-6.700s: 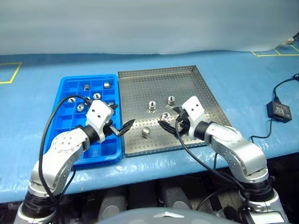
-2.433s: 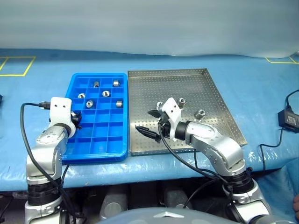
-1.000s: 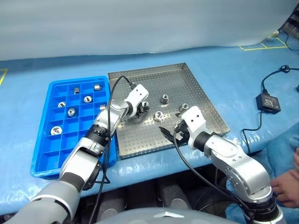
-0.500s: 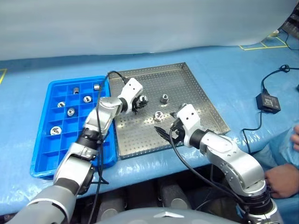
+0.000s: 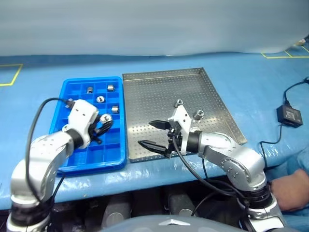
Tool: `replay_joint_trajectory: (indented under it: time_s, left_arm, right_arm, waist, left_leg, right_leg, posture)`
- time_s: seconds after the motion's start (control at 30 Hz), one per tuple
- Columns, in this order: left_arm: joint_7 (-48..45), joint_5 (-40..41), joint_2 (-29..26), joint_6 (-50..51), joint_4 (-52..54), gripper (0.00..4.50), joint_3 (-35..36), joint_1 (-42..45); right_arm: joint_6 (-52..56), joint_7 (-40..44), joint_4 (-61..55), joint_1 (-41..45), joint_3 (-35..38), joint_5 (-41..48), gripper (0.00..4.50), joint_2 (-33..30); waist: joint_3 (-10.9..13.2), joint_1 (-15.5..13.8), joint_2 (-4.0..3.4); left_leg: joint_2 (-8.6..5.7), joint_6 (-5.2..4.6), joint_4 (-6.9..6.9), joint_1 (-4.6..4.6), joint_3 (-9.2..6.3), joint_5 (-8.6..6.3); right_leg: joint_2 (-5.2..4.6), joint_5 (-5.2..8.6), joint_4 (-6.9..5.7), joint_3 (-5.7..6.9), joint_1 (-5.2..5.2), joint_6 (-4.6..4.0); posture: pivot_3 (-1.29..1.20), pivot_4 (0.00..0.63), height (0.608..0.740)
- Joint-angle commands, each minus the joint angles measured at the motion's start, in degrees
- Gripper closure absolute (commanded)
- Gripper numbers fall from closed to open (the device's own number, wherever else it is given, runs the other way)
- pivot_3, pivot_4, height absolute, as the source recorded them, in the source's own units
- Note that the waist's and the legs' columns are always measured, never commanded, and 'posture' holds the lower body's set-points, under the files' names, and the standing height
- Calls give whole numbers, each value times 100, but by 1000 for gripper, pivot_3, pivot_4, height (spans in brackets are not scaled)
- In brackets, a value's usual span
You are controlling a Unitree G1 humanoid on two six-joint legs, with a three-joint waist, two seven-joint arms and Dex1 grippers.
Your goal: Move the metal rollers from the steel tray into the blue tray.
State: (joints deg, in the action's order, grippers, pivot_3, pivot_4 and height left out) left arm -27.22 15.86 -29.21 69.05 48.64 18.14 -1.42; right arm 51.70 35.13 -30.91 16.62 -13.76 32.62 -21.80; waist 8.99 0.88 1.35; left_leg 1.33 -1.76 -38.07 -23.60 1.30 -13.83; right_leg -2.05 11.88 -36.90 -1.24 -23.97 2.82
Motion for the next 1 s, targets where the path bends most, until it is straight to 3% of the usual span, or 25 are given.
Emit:
replay_joint_trajectory:
  time_s: [0.03, 0.27, 0.5, 0.67, 0.73, 0.83, 1.0]
  left_arm:
    - [470, -185, 193, 382, 562, 2836, 556, -358]
    - [547, -207, 277, 617, 916, 2836, 1198, -1396]
    - [710, -231, 293, 469, 666, 2836, 1084, -1473]
    - [712, -70, 408, 220, 622, 1187, 981, -1144]
    - [602, 233, 720, -41, 690, 541, 1123, -832]
    - [381, 746, 970, -326, 730, 541, 1066, -294]
    - [155, 880, 779, -735, -69, 541, -448, 786]
  right_arm:
    - [-204, 58, 102, 180, -53, -69, 0, 34]
    - [-249, 55, 151, 207, -85, -70, 0, -37]
    - [-273, -58, 143, 216, -112, -165, 0, -24]
    - [-253, -108, 61, 180, -96, -206, 0, -32]
    - [-242, -149, 11, 154, -65, -208, 0, -44]
    - [-206, -252, -119, 92, 3, -211, 0, -87]
    - [-19, -723, -522, -147, 13, -683, 0, -508]
  waist:
    - [0, -144, 2]
    - [-2, -327, 7]
    - [-2, -338, 6]
    - [-2, -340, 6]
    - [-2, -337, 6]
    - [-3, -340, 9]
    - [-4, -323, 7]
  left_leg:
    - [-3, 1, -5, 2, -9, 1]
    - [-7, 2, -8, 9, -13, 0]
    - [-6, 4, -4, 7, -16, 0]
    - [-6, 4, 2, 6, -18, 0]
    - [-7, 4, 2, 6, -17, 0]
    - [-10, 4, -2, 2, -22, 1]
    - [-16, 3, -2, 3, -18, 1]
  right_leg:
    - [-3, 14, 0, 9, 10, -13]
    - [-21, 17, 3, 28, 19, -24]
    - [-27, 20, 4, 39, 18, -32]
    - [-27, 19, 4, 45, 15, -42]
    - [-28, 19, 5, 45, 16, -42]
    - [-33, 19, 6, 51, 18, -42]
    - [-32, 17, 5, 47, 19, -42]
  posture:
    - [139, 150, 740]
    - [164, 150, 740]
    - [156, 150, 740]
    - [151, 150, 740]
    - [125, 150, 740]
    - [106, 150, 740]
    - [32, 150, 740]
